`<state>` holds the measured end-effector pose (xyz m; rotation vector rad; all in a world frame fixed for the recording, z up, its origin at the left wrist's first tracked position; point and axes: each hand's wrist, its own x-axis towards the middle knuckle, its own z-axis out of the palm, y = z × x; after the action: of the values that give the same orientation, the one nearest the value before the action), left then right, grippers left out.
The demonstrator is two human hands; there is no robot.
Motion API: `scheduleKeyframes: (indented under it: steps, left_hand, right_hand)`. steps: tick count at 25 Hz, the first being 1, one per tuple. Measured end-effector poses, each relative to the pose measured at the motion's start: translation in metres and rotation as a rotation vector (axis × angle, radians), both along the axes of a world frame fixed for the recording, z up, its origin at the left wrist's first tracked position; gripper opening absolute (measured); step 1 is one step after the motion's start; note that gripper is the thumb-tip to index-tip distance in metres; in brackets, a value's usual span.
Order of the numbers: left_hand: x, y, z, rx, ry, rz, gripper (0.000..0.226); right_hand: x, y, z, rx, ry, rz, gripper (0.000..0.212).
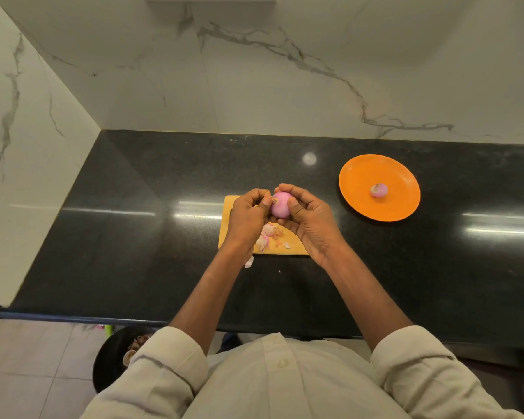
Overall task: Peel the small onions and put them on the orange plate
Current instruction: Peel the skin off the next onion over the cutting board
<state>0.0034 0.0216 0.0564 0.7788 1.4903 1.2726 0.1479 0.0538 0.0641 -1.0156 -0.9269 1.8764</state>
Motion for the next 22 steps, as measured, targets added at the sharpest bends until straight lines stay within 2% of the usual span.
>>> scheduleKeyframes:
  steps: [6, 10, 16, 20, 22]
  left_hand:
    - [0.001, -0.003, 0.001, 0.076, -0.032, 0.065, 0.009]
    - [0.004, -0.003, 0.005, 0.124, 0.134, 0.047, 0.019]
    - [0.008, 0.001, 0.0, 0.143, 0.204, 0.052, 0.002]
    - [-0.001, 0.0, -0.006, 0.116, 0.209, 0.003, 0.022]
    - [-0.008, -0.001, -0.008, 0.146, 0.209, -0.004, 0.019]
  right_hand:
    - [0.006, 0.004, -0.006, -0.008, 0.027, -0.037, 0.032]
    - [0.01, 0.004, -0.003, -0.019, 0.056, -0.025, 0.034]
    - [0.009, 0.001, 0.0, -0.039, 0.108, -0.005, 0.033]
    - [0.007, -0.001, 0.0, -0.104, 0.12, -0.017, 0.031]
    - [0.008, -0.001, 0.001, -0.129, 0.13, -0.028, 0.031]
